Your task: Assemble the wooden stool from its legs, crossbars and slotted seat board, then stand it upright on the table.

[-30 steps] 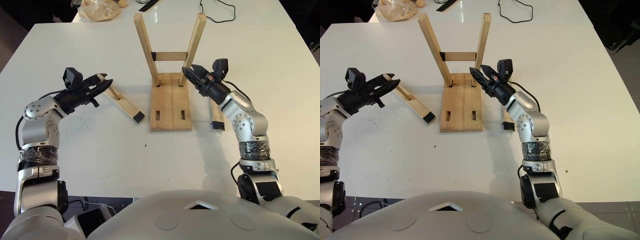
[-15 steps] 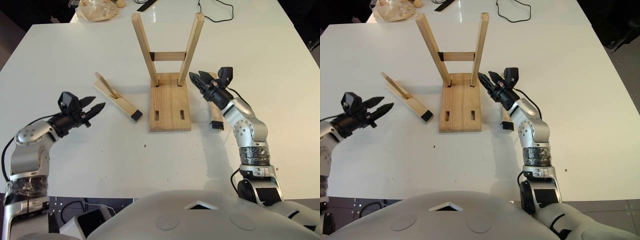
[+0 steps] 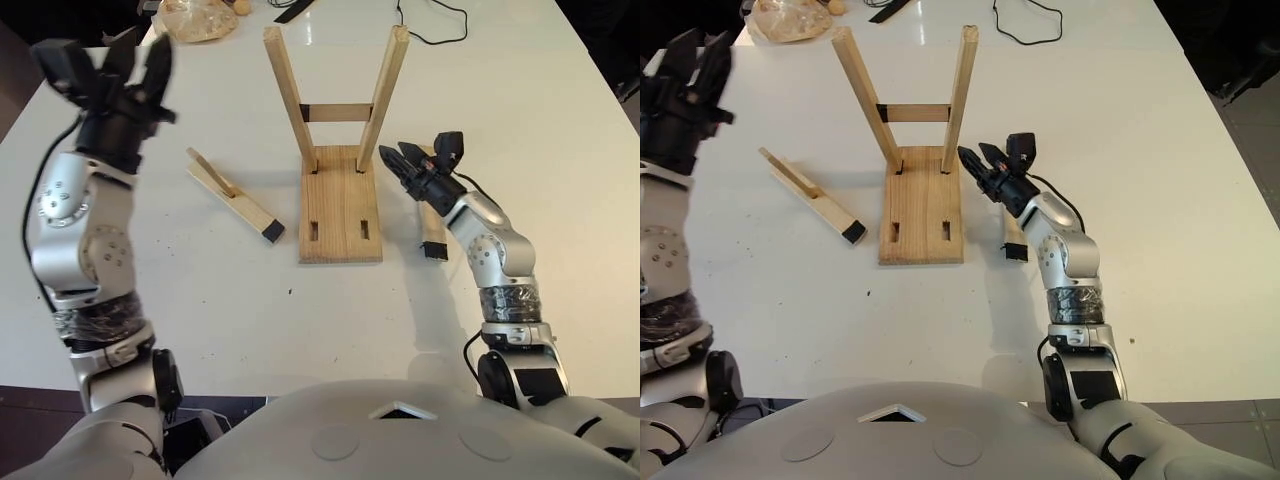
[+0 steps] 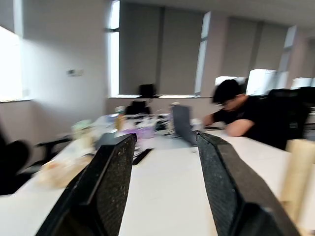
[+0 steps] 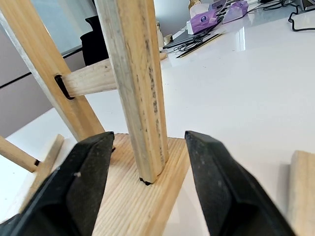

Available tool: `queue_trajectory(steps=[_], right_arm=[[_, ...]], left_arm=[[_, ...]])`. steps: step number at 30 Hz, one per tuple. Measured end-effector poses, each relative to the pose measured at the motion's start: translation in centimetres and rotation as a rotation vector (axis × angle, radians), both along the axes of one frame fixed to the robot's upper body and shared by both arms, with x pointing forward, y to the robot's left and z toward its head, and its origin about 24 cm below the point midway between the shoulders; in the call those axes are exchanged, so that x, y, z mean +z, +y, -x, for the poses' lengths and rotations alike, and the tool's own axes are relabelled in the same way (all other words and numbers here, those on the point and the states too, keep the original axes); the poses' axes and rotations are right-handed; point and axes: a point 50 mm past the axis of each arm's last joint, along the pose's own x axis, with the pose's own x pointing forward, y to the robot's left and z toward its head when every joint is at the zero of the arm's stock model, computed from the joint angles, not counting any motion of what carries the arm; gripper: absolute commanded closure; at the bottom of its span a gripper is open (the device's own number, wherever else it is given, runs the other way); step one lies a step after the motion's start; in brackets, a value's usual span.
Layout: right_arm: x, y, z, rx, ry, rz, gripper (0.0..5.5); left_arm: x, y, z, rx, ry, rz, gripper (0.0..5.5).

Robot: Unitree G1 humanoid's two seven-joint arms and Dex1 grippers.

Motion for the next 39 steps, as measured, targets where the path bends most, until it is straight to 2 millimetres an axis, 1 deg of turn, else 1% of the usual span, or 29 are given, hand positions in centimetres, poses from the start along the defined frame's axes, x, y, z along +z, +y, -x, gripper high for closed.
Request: queue_trajectory(steps=[1,2,6,8,9,11,15,22,23,24,25,26,30,34,37,39], right_arm=[[0.0,0.3,-0.2,0.006,-0.007,0.013,2.85],[0.1,0.3,-0.4,0.006,-0.015,0.018,2.85],[-0.2,0.2,-0.4,-0.007,-0.018,0.025,2.85],[-0.2,0.2,-0.4,-0.008,-0.02,0.025,2.85],[-0.3,0.3,-0.4,-0.009,-0.024,0.03,2.85],[-0.4,0.5,-0.4,-0.009,-0.025,0.032,2.85],[-0.5,1.0,-0.3,0.0,-0.024,0.021,2.85],[-0.5,1.0,-0.3,-0.009,-0.021,0.015,2.85],[-0.5,1.0,-0.3,-0.009,-0.02,0.015,2.85],[-0.5,1.0,-0.3,-0.01,-0.02,0.015,2.85],[-0.6,1.0,-0.3,-0.011,-0.019,0.015,2.85],[-0.6,1.0,-0.3,-0.012,-0.018,0.014,2.85],[-0.6,1.2,-0.3,-0.007,-0.017,0.014,2.85],[-0.6,1.1,-0.3,-0.009,-0.017,0.016,2.85],[-0.8,0.9,-0.2,-0.013,-0.012,0.016,2.85],[-0.9,0.9,-0.1,-0.015,-0.007,0.015,2.85]], left_arm=[[-0.1,-1.0,0.2,-0.045,0.003,0.005,3.23],[-0.7,-1.1,0.2,-0.046,0.032,0.009,3.23],[-2.7,0.1,-0.4,0.06,0.136,0.003,3.23],[-3.3,0.9,-1.0,0.127,0.167,0.008,3.23],[-3.7,1.8,-1.7,0.195,0.189,0.023,3.23],[-3.9,2.6,-2.4,0.253,0.195,0.039,3.23],[-4.1,3.1,-3.3,0.292,0.19,0.069,3.23],[-5.2,3.1,-3.3,0.292,0.211,0.089,3.23],[-5.4,3.1,-3.4,0.293,0.224,0.089,3.23],[-6.1,3.2,-3.5,0.298,0.272,0.081,3.23],[-7.2,3.4,-3.8,0.306,0.343,0.069,3.23],[-7.5,3.6,-4.1,0.32,0.368,0.056,3.23],[-7.5,4.8,-5.5,0.393,0.424,0.021,3.23],[-7.3,4.5,-4.8,0.376,0.381,0.041,3.23],[-7.3,4.1,-3.8,0.344,0.341,0.094,3.23],[-7.4,3.6,-3.2,0.301,0.333,0.132,3.23]])
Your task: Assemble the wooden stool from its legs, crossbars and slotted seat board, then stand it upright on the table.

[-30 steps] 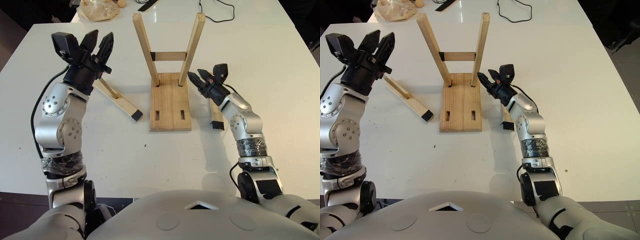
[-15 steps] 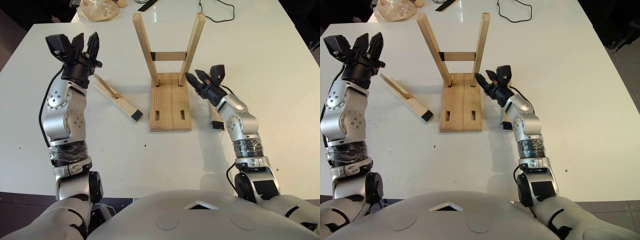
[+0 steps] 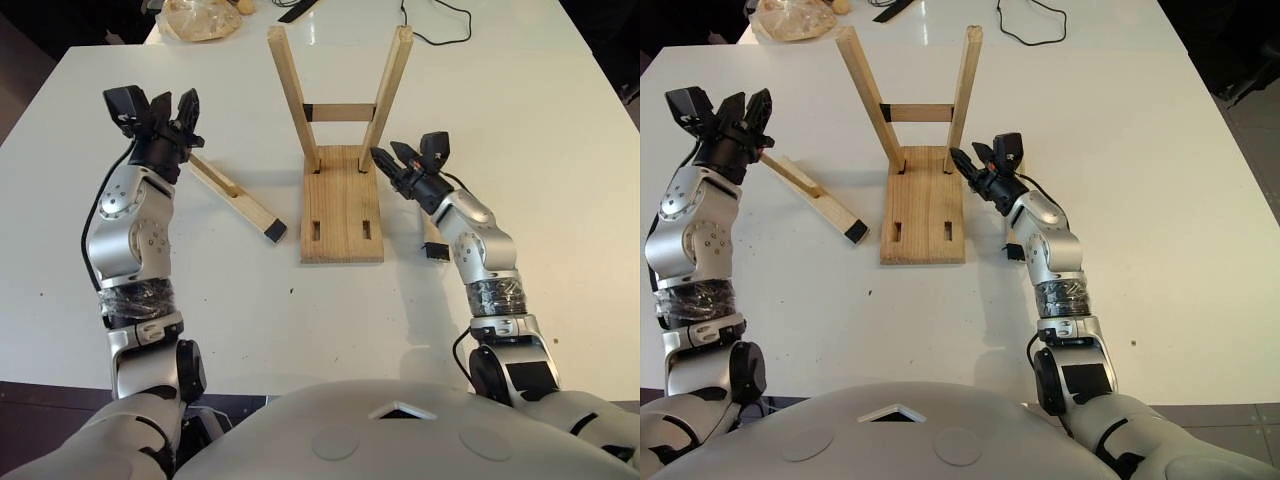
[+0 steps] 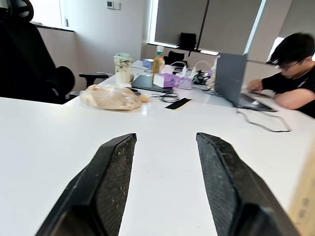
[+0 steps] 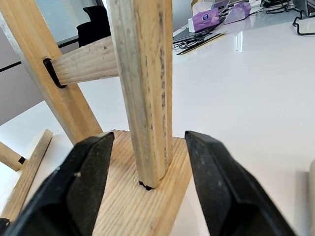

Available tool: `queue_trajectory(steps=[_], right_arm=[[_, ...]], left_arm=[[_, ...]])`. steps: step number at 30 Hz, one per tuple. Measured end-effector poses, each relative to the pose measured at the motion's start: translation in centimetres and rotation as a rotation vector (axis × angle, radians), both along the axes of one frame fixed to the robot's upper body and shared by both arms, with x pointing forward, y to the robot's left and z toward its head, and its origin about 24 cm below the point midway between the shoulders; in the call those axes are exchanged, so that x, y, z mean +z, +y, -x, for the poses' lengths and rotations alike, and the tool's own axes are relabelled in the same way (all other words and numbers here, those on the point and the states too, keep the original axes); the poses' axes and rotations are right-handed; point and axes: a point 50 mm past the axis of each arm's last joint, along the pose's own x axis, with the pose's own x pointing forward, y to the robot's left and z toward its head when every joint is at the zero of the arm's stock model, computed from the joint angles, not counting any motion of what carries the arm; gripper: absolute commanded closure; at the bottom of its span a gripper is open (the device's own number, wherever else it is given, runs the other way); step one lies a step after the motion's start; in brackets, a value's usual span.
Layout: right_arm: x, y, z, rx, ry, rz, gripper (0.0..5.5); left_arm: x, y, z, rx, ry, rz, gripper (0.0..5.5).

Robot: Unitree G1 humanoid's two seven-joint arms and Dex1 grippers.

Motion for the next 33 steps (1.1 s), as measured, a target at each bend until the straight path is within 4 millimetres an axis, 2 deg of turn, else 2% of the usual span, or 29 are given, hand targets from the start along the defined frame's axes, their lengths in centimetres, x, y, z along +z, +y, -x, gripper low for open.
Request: queue_trajectory(steps=[5,10,14,19,24,33], right_arm=[[-0.2,0.0,0.2,-0.01,0.007,-0.003,2.85],[-0.2,0.0,0.2,-0.01,0.007,-0.003,2.85],[-0.2,-0.1,0.2,-0.012,0.007,0.001,2.85],[-0.3,0.0,0.2,-0.008,0.009,0.005,2.85],[-0.5,0.0,0.2,-0.006,0.017,0.011,2.85],[-0.6,0.1,0.3,-0.002,0.021,0.015,2.85]], left_arm=[[0.2,-0.4,0.3,-0.027,-0.015,0.012,3.23],[0.4,0.1,0.4,-0.001,-0.032,-0.004,3.23],[2.3,1.6,0.3,0.095,-0.111,0.001,3.23],[4.7,0.9,-0.5,0.07,-0.196,-0.004,3.23],[3.1,0.0,-1.7,0.019,-0.089,-0.015,3.23],[2.1,-0.8,-1.7,-0.04,-0.029,-0.007,3.23]])
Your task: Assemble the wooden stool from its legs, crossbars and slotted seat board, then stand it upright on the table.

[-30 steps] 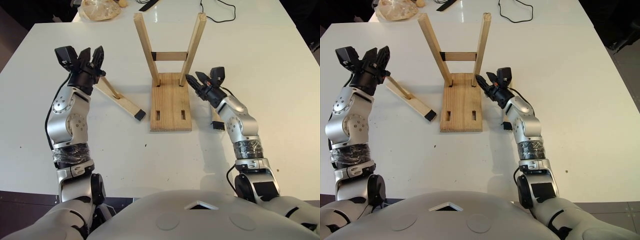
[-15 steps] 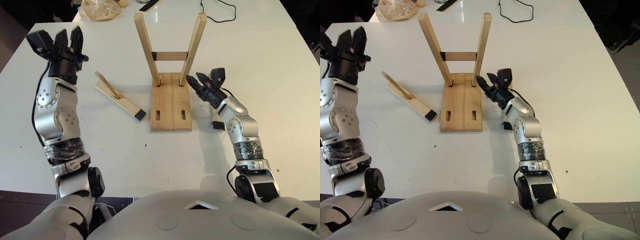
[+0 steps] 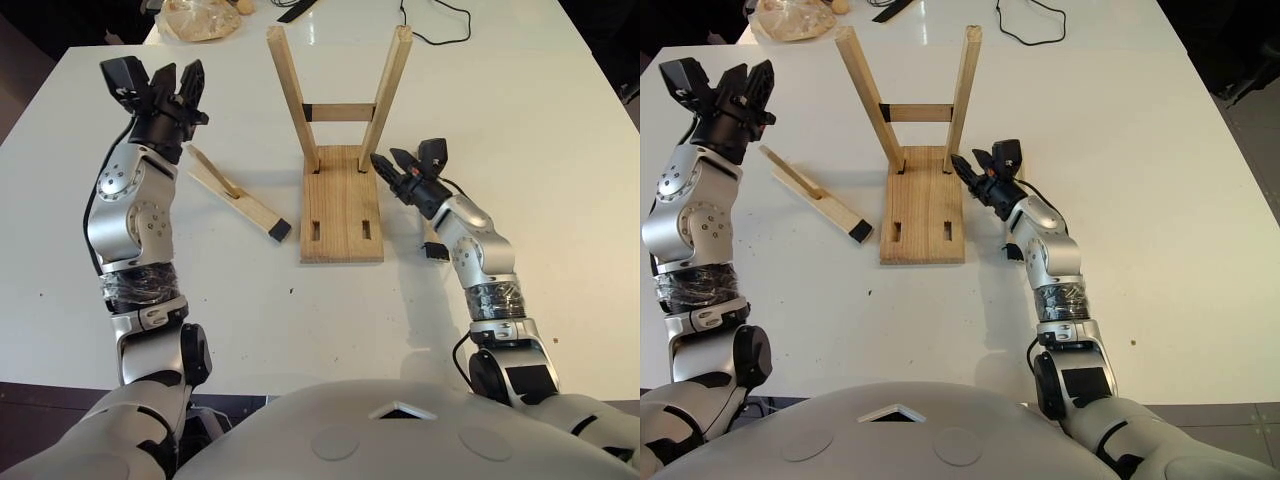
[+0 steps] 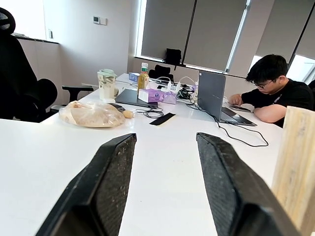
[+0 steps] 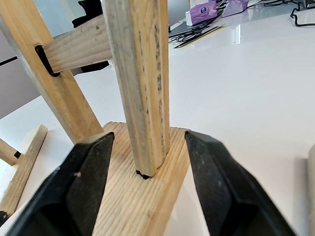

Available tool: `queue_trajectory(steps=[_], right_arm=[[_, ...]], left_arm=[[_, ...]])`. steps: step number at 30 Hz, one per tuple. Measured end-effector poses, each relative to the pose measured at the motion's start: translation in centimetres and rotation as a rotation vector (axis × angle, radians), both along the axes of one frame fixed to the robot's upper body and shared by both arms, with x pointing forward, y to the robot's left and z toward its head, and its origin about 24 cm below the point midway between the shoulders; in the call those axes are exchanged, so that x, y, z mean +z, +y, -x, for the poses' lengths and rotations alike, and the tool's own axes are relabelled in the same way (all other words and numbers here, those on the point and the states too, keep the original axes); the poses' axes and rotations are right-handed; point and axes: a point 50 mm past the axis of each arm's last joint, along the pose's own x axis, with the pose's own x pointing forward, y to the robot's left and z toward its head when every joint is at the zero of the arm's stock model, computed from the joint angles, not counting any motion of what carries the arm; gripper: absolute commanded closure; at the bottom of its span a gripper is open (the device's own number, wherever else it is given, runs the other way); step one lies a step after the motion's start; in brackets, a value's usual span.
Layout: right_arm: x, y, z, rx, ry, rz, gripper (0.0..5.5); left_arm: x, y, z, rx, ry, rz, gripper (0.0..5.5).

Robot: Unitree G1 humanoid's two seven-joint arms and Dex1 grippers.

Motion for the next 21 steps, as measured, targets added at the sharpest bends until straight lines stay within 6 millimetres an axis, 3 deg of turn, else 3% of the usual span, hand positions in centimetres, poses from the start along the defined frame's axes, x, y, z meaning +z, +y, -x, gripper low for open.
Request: queue_trajectory(steps=[3,21], right_arm=[[0.0,0.0,0.0,0.0,0.001,0.001,2.85],[-0.2,0.0,0.1,-0.003,0.006,0.002,2.85]], left_arm=[[-1.5,-0.5,0.4,-0.038,0.065,0.013,3.23],[-1.4,-1.2,0.9,-0.073,0.007,0.015,3.23]])
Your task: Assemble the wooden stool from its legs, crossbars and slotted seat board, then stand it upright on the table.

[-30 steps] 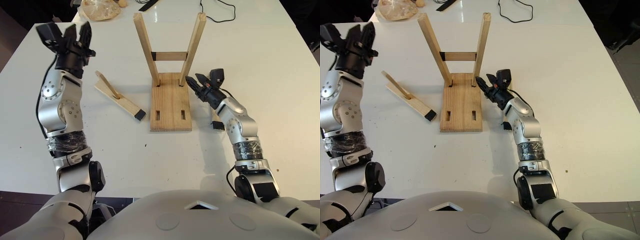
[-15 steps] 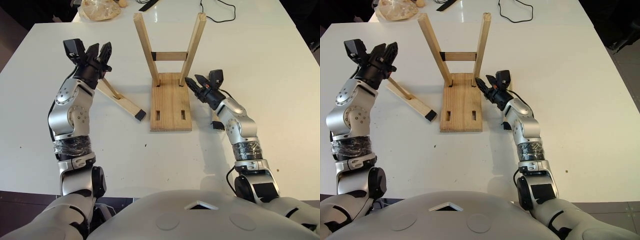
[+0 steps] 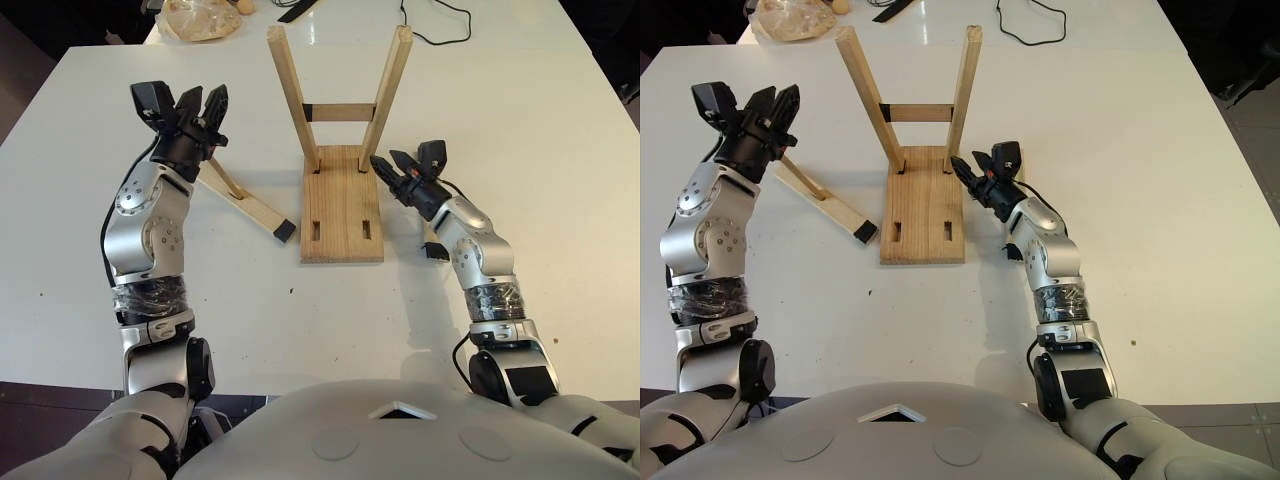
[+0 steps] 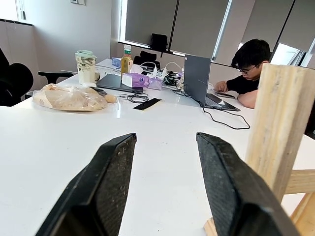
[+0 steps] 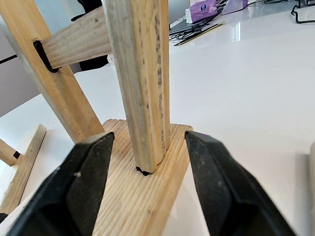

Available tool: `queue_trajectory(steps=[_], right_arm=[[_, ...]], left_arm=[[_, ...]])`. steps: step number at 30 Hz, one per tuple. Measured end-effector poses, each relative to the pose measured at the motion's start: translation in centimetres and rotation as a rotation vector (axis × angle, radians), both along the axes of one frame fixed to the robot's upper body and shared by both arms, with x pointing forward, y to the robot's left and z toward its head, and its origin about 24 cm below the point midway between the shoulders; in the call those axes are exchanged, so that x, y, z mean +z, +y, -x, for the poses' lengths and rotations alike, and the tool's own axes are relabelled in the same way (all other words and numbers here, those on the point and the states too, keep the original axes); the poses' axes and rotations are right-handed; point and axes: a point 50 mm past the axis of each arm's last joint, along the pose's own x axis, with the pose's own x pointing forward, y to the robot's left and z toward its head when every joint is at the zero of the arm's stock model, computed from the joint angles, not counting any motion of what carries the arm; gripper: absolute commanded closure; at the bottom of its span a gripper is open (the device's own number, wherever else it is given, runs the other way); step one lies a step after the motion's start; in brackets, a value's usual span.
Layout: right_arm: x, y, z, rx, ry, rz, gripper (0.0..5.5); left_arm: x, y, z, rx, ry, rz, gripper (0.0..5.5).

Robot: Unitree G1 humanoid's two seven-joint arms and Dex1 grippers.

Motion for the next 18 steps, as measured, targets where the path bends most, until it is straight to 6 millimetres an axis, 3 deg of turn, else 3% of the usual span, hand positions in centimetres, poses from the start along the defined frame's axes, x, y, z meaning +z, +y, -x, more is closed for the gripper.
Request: queue_trajectory(steps=[6,9,13,18], right_arm=[[-0.1,0.0,0.0,-0.001,0.003,-0.002,2.85],[-0.1,0.1,0.0,0.0,0.006,-0.006,2.85],[-0.3,0.1,0.0,-0.002,0.009,-0.005,2.85],[-0.5,0.1,0.0,-0.005,0.015,-0.002,2.85]], left_arm=[[3.5,0.0,-0.1,-0.01,-0.128,0.008,3.23],[2.6,-0.3,-0.2,-0.02,-0.081,-0.001,3.23],[-0.3,-0.5,0.1,-0.026,0.025,-0.005,3.23],[-0.5,-0.6,0.0,-0.041,0.003,-0.015,3.23]])
